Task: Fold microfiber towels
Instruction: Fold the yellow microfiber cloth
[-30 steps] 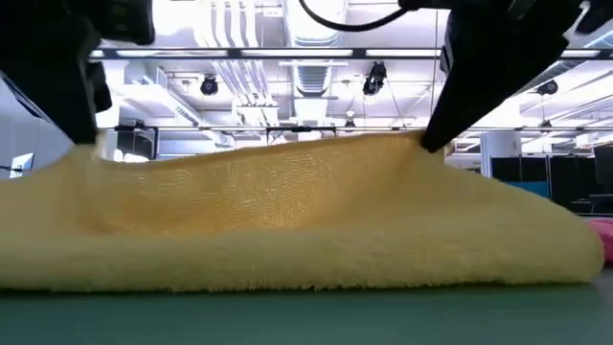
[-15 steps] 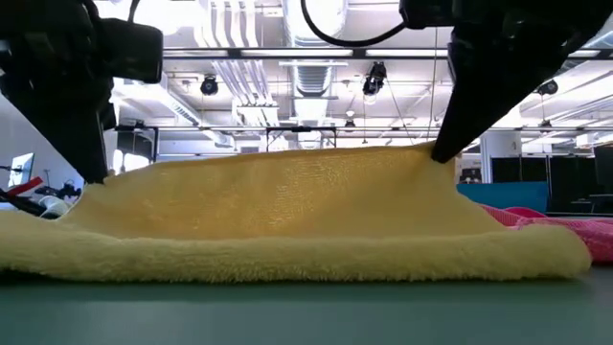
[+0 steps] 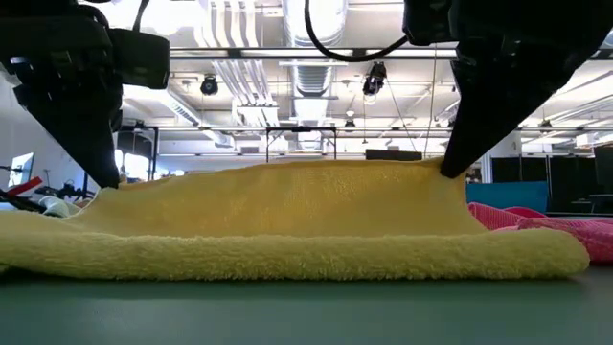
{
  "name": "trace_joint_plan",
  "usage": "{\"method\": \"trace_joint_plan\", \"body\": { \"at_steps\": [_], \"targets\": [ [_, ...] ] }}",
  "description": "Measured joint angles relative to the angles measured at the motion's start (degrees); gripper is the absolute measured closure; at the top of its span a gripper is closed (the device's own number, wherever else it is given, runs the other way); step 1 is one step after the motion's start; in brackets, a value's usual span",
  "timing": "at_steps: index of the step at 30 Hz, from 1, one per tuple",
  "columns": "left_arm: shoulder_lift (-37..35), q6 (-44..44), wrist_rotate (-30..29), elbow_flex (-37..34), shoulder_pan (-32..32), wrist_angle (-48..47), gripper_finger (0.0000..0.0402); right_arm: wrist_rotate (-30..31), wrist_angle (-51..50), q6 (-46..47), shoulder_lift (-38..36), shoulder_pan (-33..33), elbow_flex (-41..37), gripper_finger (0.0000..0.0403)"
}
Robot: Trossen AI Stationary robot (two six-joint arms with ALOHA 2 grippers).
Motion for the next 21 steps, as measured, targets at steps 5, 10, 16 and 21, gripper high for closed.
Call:
{"method": "trace_joint_plan", "body": {
  "at_steps": [5, 10, 16, 21],
  "targets": [
    [0.0, 0.0, 0.0, 0.0, 0.0, 0.0, 0.0397, -0.4, 0.0, 2.4, 0.0, 0.0, 0.0, 0.0356],
    [0.0, 0.0, 0.0, 0.0, 0.0, 0.0, 0.0361, -0.4, -0.2, 2.7, 0.0, 0.0, 0.0, 0.0312],
    [-0.2, 0.1, 2.0, 0.0, 0.1, -0.2, 0.0299, -0.4, -0.5, 2.9, -2.3, 0.0, 0.1, 0.0273],
    [-2.9, 7.1, 8.1, 2.0, 0.6, 0.2, 0.0276, -0.4, 0.5, 3.2, -5.4, 0.3, 1.7, 0.0258]
  ]
}}
